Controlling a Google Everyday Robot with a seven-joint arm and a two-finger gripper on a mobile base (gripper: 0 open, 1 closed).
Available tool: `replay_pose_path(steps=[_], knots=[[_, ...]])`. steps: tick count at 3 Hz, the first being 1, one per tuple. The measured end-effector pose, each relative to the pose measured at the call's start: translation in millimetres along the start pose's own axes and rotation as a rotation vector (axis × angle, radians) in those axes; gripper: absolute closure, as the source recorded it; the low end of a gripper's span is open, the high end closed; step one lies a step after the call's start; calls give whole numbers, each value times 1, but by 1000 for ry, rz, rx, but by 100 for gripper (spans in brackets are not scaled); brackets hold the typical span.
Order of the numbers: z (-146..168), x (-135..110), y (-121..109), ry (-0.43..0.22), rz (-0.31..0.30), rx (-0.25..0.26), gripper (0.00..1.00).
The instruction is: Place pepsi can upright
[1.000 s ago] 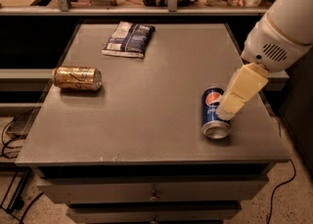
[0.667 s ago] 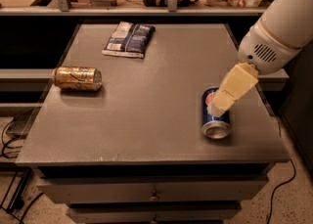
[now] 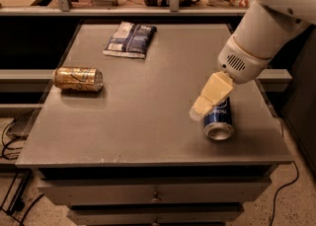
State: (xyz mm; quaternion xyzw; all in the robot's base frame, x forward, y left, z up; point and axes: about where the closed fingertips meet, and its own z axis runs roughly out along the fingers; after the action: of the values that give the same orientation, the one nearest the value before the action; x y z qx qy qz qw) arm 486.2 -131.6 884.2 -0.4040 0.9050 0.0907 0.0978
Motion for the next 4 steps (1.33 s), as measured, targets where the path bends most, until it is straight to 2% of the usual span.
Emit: replay_pose_path(steps=[1, 2, 4], knots=[[22, 0, -2, 76, 45, 12, 0], [39, 2, -6, 133, 78, 12, 18], [50, 4, -17, 186, 123, 37, 65]])
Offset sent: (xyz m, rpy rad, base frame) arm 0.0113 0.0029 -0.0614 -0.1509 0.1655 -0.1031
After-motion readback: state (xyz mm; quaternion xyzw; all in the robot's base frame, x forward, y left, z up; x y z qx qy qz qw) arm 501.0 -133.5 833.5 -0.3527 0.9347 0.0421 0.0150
